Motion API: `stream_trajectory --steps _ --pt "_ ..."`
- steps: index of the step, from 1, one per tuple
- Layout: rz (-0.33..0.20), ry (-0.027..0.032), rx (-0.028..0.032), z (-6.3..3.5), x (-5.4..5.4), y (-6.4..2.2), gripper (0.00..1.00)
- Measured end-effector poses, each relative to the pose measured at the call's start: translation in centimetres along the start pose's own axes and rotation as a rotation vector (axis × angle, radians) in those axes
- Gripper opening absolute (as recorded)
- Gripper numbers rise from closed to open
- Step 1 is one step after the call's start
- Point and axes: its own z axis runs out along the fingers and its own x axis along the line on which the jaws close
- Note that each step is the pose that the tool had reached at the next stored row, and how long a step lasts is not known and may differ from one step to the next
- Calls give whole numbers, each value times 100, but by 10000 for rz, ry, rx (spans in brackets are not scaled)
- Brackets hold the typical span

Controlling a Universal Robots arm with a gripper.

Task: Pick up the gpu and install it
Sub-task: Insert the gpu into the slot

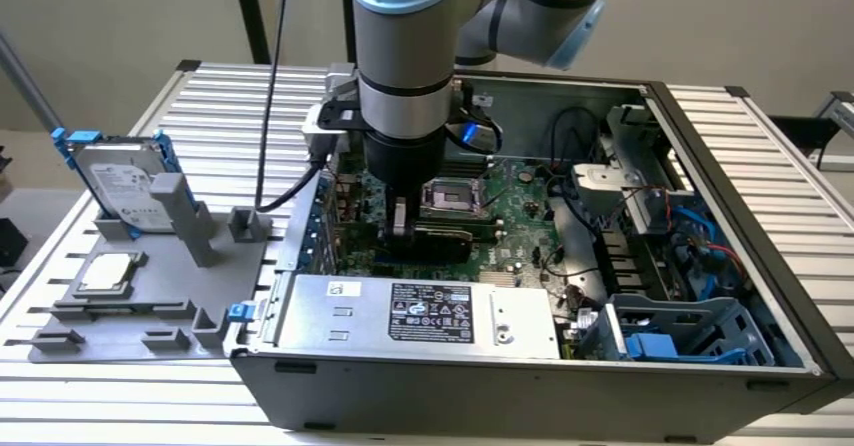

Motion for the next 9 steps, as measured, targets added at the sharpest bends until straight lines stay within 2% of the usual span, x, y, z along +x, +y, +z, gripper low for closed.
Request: stream_trajectory --steps 2,9 --pt "0 -1 1 -40 -1 0 34" --pt "0 -1 1 -280 -7 -3 34"
